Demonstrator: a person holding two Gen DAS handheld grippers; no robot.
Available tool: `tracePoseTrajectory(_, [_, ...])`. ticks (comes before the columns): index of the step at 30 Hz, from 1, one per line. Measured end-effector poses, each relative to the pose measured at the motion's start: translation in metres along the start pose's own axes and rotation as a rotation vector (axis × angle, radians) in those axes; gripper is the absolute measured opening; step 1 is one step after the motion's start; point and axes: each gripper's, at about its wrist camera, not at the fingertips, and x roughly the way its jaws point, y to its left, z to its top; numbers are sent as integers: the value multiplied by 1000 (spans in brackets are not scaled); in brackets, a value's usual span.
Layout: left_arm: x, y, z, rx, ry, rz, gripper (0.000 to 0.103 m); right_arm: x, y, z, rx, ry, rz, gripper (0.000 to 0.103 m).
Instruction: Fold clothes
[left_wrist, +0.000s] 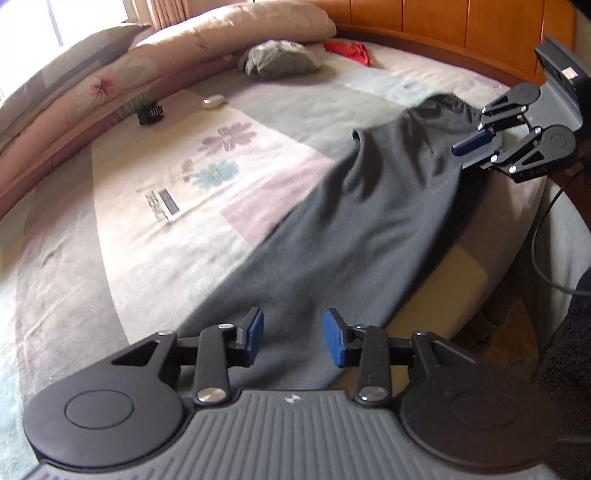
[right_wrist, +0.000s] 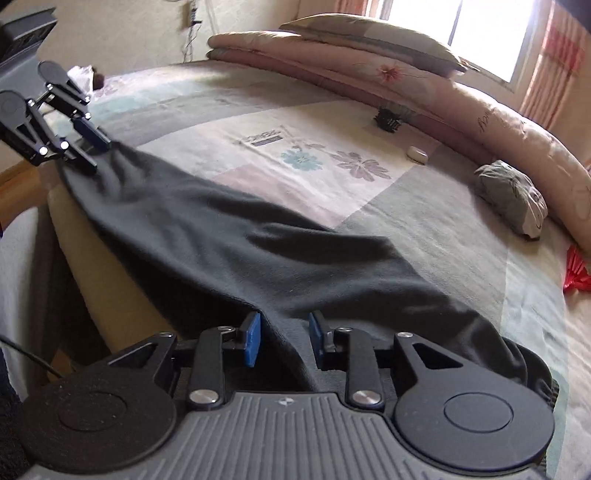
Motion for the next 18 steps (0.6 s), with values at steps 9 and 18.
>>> tracePoseTrajectory(9, [91,-33,46,-15,-44,-204,45,49,-13,51,144,-66,65,35])
tracePoseTrajectory(18, [134,-16,31,-193,-29,-231,49,99,-39,42,242,0,12,23])
